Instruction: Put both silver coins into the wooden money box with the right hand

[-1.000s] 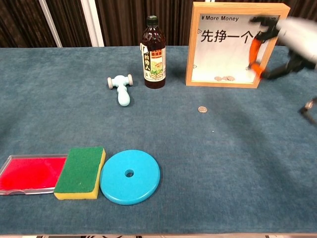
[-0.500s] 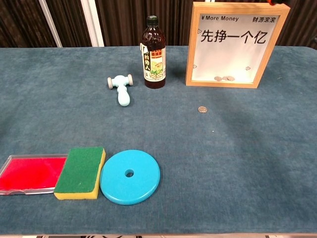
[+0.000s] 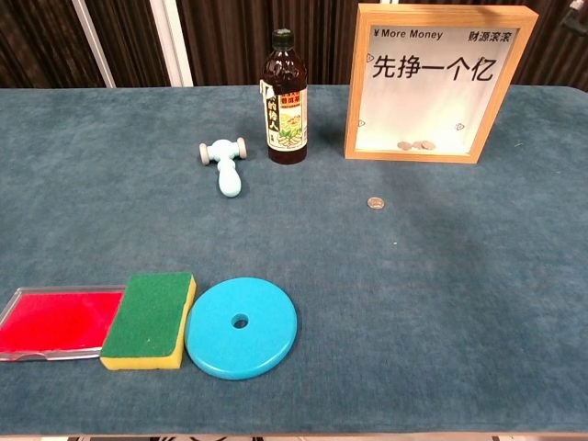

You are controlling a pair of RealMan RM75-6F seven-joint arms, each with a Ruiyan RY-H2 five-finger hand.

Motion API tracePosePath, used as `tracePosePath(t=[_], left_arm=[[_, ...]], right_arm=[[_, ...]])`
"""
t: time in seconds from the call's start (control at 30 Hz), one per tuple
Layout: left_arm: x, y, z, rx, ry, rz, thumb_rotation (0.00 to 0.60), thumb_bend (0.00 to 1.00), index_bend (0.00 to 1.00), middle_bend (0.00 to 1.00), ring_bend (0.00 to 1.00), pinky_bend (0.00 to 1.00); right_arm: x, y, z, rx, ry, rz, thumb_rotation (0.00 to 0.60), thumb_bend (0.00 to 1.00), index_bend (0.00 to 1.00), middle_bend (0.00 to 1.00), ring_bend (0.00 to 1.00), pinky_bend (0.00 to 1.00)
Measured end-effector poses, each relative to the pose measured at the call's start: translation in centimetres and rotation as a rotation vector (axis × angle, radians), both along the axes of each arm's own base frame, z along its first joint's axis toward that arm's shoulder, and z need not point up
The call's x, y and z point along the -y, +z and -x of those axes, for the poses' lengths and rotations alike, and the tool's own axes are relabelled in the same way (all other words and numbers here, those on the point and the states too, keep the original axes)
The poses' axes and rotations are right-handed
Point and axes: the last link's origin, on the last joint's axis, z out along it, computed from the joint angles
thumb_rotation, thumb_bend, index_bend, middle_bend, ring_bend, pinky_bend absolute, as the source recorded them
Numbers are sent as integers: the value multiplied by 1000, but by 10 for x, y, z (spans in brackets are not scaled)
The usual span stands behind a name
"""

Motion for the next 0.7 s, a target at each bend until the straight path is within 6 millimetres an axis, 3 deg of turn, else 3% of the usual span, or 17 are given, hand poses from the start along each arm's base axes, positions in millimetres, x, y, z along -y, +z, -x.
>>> tracePosePath(t=[0.2, 0.7], left_arm=[[-2, -1, 1, 6, 24, 1, 600, 397, 88, 0, 0, 0], [-2, -1, 2, 18, 33, 14, 600, 397, 91, 0, 0, 0]], right_arm=[[19, -1, 2, -25, -49, -35, 600, 533, 662, 22, 0, 0], [22, -18, 6, -101, -87, -9, 600, 533, 662, 22, 0, 0]])
